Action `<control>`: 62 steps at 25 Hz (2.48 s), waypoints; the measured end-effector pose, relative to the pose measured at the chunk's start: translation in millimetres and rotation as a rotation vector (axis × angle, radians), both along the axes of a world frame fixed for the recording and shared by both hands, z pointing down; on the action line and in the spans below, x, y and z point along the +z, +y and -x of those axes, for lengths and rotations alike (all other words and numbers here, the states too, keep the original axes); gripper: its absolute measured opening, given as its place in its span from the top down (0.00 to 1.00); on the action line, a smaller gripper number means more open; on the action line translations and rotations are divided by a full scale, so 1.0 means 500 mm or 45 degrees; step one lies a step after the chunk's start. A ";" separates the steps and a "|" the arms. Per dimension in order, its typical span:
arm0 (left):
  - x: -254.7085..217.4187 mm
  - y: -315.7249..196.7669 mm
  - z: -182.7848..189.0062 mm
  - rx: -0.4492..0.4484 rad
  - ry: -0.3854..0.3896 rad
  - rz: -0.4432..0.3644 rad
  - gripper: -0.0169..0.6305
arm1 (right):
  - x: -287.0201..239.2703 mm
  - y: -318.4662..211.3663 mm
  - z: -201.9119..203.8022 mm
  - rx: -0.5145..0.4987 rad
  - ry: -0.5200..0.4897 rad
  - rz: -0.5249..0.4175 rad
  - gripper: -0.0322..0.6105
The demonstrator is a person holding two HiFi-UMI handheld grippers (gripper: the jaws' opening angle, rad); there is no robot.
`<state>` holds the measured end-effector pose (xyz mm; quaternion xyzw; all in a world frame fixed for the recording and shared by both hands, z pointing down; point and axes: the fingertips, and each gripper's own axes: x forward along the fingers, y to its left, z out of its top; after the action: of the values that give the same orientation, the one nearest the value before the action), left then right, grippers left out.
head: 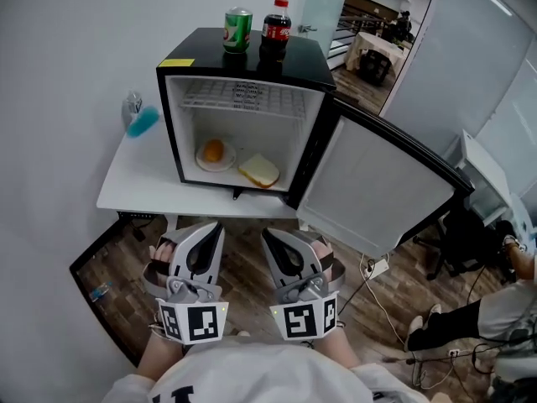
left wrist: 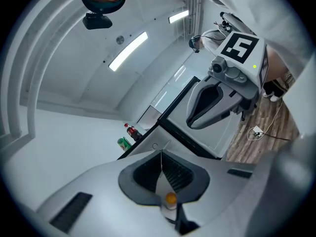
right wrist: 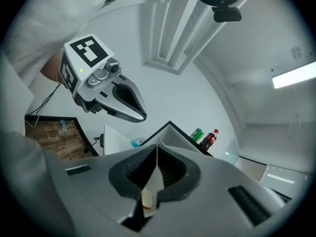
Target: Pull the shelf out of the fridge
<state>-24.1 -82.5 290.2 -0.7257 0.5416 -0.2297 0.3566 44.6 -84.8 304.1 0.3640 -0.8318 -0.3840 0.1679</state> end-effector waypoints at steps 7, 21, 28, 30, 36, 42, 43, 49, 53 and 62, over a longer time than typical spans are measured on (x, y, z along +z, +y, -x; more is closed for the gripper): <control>0.007 -0.025 -0.001 -0.029 -0.051 0.012 0.96 | 0.004 -0.039 -0.007 -0.006 -0.018 0.013 0.90; 0.010 -0.173 0.056 -0.047 -0.049 -0.018 0.96 | 0.003 -0.188 0.033 0.026 -0.034 -0.015 0.90; -0.006 -0.315 0.097 0.018 -0.016 -0.050 0.96 | -0.022 -0.322 0.065 0.109 -0.025 -0.050 0.90; -0.015 -0.357 0.119 0.022 -0.017 -0.062 0.96 | -0.028 -0.363 0.085 0.113 -0.028 -0.063 0.90; -0.011 -0.454 0.128 0.092 -0.015 -0.045 0.96 | -0.032 -0.455 0.105 0.171 -0.019 -0.054 0.90; -0.020 -0.516 0.135 0.139 -0.033 -0.046 0.96 | -0.036 -0.515 0.123 0.203 -0.007 -0.069 0.90; -0.019 -0.524 0.133 0.143 -0.037 -0.045 0.96 | -0.037 -0.523 0.123 0.206 -0.004 -0.073 0.90; -0.015 -0.560 0.133 0.128 0.000 -0.010 0.96 | -0.038 -0.555 0.118 0.186 0.016 -0.066 0.90; 0.004 -0.569 0.132 0.098 -0.027 0.050 0.96 | -0.027 -0.563 0.120 0.165 0.046 -0.051 0.90; 0.029 -0.622 0.133 0.059 -0.057 0.182 0.73 | -0.008 -0.610 0.132 0.165 0.224 -0.034 0.61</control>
<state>-90.7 -393.8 304.8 -0.7562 0.4989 -0.2757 0.3212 -21.4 -389.8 299.9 0.3842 -0.7834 -0.4137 0.2599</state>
